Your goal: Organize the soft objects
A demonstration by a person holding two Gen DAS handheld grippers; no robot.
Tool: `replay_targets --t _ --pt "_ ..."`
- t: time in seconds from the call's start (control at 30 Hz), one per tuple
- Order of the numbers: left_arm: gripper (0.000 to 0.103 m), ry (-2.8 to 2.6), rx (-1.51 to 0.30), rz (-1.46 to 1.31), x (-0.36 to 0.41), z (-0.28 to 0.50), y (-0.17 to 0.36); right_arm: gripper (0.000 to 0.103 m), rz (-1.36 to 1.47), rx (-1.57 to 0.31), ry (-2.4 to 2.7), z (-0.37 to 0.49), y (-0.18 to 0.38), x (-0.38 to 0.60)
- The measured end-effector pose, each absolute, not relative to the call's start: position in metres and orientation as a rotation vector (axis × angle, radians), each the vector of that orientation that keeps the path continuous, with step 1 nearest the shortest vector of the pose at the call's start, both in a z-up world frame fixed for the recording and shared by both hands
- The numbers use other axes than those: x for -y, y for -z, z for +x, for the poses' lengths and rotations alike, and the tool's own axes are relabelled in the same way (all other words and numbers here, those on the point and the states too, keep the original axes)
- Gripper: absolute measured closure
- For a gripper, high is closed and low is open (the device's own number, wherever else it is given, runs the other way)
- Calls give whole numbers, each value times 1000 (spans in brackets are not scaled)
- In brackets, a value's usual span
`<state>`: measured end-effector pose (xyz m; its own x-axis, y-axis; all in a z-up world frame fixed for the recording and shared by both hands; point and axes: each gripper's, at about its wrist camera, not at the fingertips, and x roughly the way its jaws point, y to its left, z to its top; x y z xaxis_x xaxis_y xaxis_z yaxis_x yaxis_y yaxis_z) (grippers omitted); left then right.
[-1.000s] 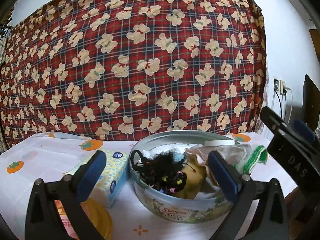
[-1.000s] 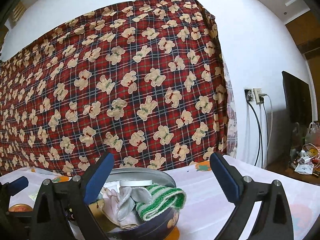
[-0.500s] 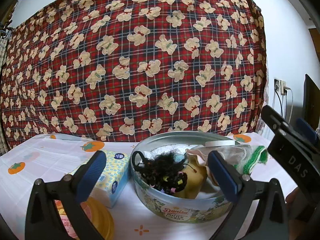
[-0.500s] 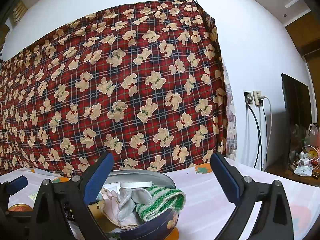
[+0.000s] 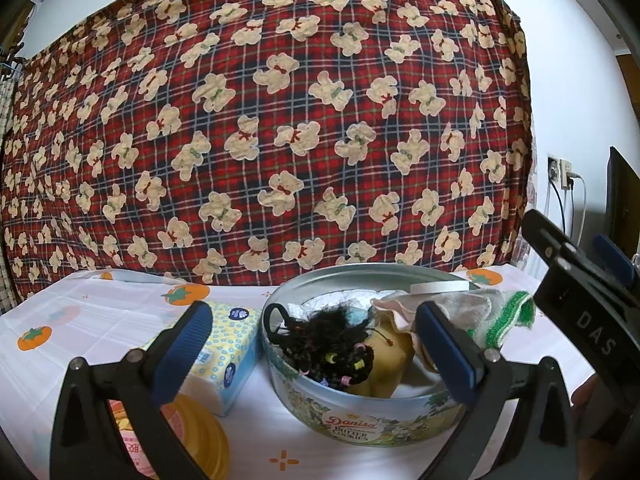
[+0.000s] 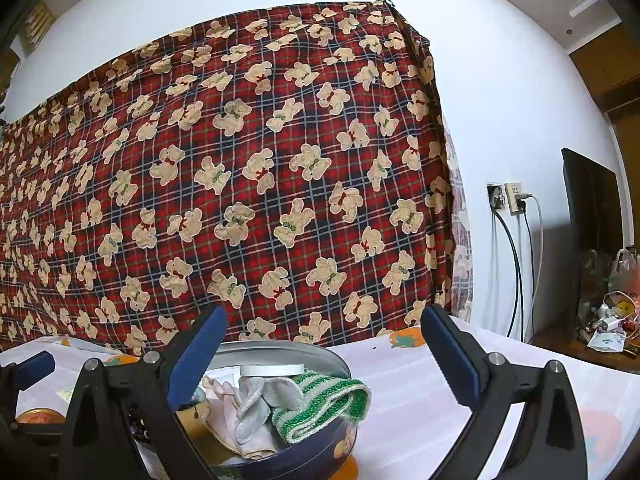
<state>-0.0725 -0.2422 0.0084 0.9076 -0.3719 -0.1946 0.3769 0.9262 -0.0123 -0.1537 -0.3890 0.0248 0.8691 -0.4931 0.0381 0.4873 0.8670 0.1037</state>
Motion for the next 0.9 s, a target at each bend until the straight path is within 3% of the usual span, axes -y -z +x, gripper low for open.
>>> replay_targets --t 0.9 --pt "0 332 -166 44 240 -81 -11 3 91 68 512 -155 -25 390"
